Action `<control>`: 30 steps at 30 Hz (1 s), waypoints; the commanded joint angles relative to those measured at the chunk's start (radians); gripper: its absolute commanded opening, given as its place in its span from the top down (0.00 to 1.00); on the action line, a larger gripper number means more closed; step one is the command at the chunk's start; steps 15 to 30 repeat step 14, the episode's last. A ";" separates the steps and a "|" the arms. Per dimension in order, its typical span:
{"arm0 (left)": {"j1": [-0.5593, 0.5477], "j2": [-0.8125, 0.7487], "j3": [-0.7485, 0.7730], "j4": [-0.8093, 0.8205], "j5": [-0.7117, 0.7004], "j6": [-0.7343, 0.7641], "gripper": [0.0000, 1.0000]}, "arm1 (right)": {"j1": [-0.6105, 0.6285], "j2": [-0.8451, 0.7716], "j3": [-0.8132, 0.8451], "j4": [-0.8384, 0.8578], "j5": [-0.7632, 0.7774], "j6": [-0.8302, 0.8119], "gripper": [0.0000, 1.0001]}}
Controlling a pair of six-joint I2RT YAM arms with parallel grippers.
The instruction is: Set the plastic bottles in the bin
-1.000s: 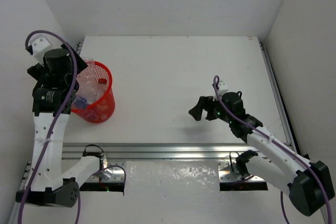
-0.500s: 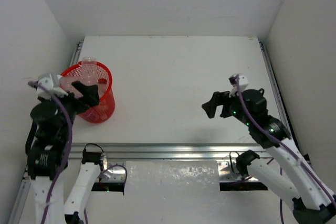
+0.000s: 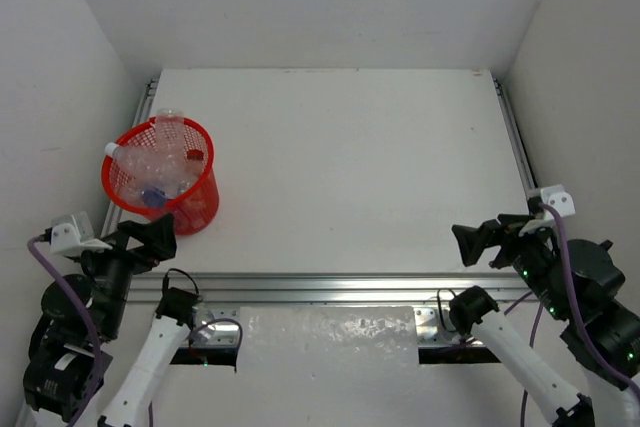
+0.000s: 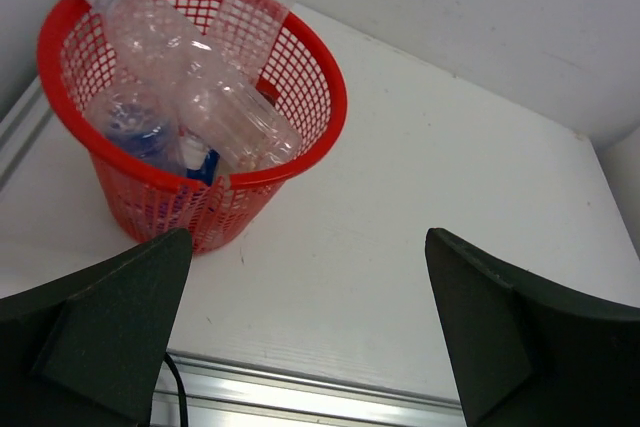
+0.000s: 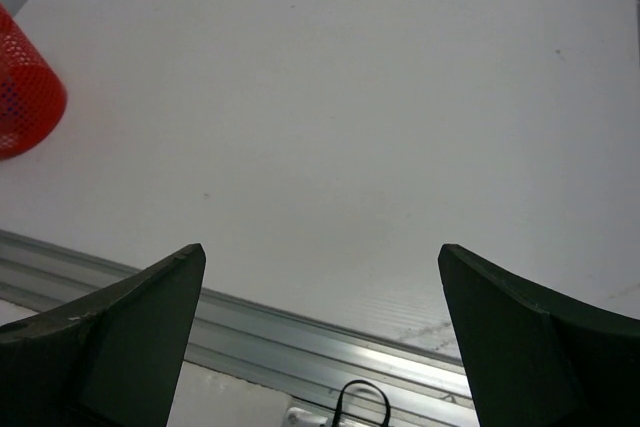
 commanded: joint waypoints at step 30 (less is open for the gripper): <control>-0.015 -0.050 -0.020 -0.019 -0.137 -0.067 0.00 | 0.002 -0.051 -0.076 -0.042 0.055 0.046 0.01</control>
